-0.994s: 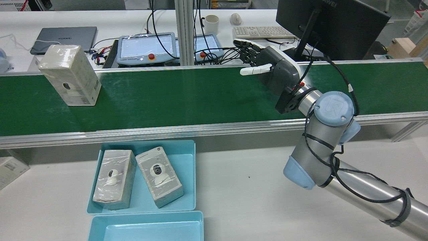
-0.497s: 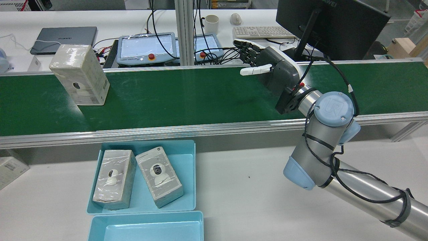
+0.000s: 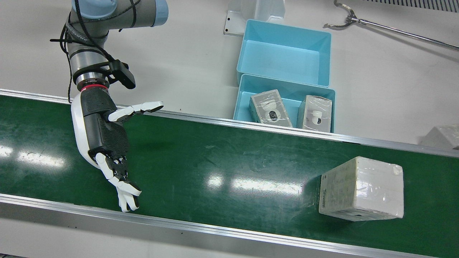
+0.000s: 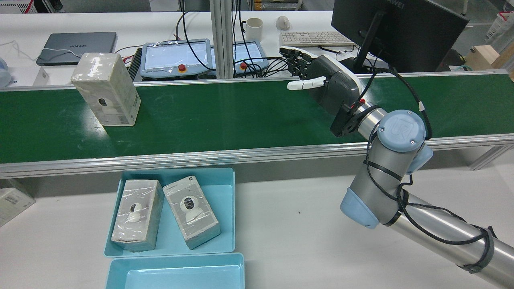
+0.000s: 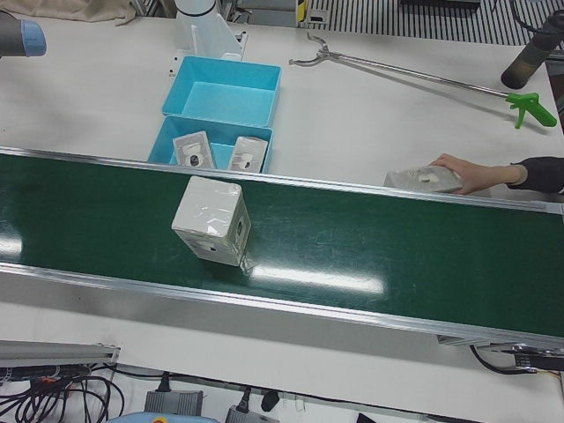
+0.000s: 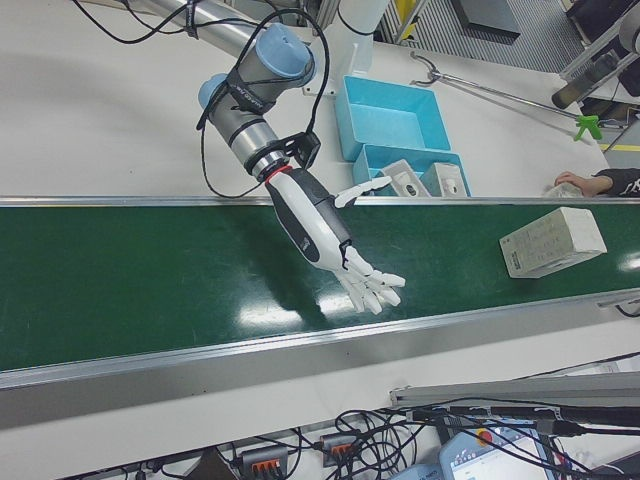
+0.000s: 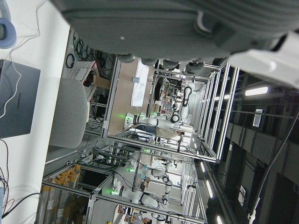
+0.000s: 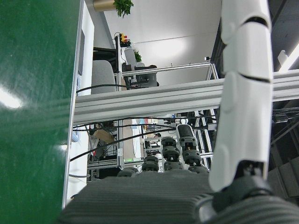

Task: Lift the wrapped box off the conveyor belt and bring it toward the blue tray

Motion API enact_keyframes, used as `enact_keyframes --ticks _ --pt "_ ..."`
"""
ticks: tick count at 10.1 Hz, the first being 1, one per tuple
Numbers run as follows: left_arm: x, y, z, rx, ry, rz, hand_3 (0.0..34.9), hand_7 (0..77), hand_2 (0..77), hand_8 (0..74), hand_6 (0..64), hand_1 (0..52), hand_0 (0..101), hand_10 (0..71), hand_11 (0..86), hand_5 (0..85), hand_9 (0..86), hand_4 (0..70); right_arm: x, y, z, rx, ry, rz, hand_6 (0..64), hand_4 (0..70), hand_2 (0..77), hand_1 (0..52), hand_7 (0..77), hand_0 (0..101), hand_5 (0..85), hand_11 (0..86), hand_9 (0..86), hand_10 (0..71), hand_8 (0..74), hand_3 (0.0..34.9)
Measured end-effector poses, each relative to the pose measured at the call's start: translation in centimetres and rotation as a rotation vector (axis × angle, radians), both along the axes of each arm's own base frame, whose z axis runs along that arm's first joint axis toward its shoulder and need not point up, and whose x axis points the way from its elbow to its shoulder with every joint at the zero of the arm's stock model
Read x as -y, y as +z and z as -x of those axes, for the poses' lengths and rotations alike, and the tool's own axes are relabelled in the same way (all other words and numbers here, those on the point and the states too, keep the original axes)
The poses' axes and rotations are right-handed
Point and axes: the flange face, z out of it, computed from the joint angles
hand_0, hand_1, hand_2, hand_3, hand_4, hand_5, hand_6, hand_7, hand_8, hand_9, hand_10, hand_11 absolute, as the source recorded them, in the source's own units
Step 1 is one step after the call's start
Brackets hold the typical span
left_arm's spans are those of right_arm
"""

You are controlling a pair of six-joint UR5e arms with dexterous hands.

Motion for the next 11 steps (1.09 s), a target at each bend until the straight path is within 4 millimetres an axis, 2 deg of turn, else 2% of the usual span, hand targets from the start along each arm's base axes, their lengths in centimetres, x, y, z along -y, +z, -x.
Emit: enact_keyframes --ticks 11 --pt "0.0 0.0 0.0 0.0 0.0 0.0 0.0 0.5 0.5 0.5 0.5 0.0 0 0.5 0.5 1.1 0.0 0.0 -0.18 -0.04 0.02 -0.002 -0.001 -0.003 2.7 8.7 10.9 14.2 2.2 47 19.1 0.5 4.9 0.0 2.2 0.0"
